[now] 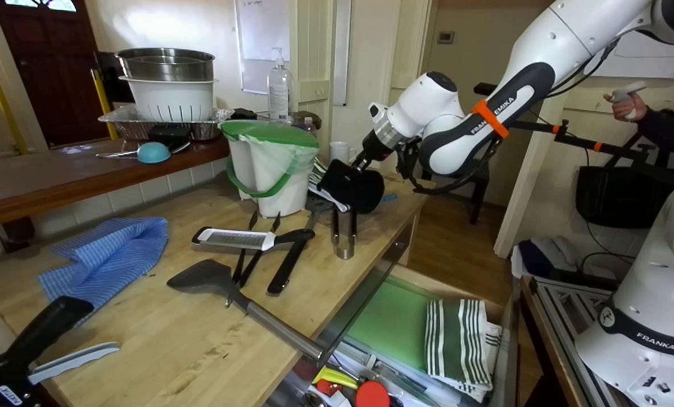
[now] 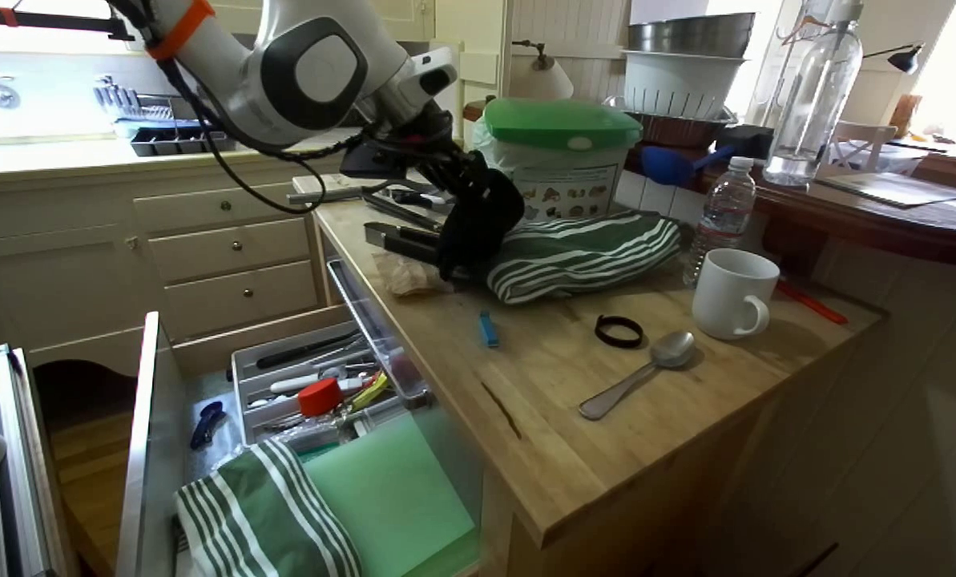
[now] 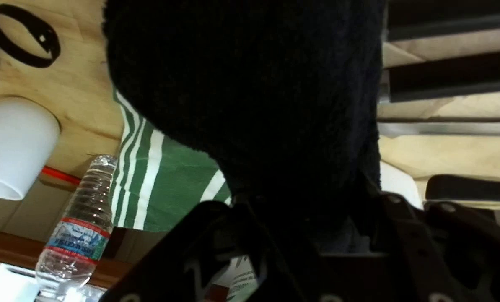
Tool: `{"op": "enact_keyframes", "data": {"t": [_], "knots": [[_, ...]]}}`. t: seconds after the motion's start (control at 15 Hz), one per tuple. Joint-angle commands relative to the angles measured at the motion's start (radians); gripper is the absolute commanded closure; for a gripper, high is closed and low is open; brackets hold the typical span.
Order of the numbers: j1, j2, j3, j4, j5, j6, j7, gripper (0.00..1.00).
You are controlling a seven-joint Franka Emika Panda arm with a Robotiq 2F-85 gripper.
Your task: Take the black item out of the drawer
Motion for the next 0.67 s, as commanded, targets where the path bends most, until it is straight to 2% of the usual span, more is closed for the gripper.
{"op": "enact_keyframes", "data": {"t": [0.0,0.07,0.13,0.2,0.27,0.33,0.4,0.47,0.6], "knots": [[-0.129,-0.018,0.159,0.122,0.279,-0.208,-0.072,0.24],[-0.137,-0.045,0.149,0.154,0.319,-0.269,-0.061,0.15],[0.016,-0.086,-0.033,0.173,0.372,-0.308,-0.060,0.08],[-0.113,-0.106,0.057,0.208,0.288,-0.367,0.026,0.01],[-0.097,-0.136,0.006,0.237,0.251,-0.422,0.059,0.00],[-0.112,-0.159,-0.012,0.277,0.221,-0.487,0.089,0.00],[0.009,-0.180,-0.160,0.310,0.214,-0.535,0.089,0.00],[0.017,-0.195,-0.183,0.332,0.187,-0.563,0.093,0.00],[0.078,-0.232,-0.249,0.337,0.170,-0.576,-0.002,0.00]]}}
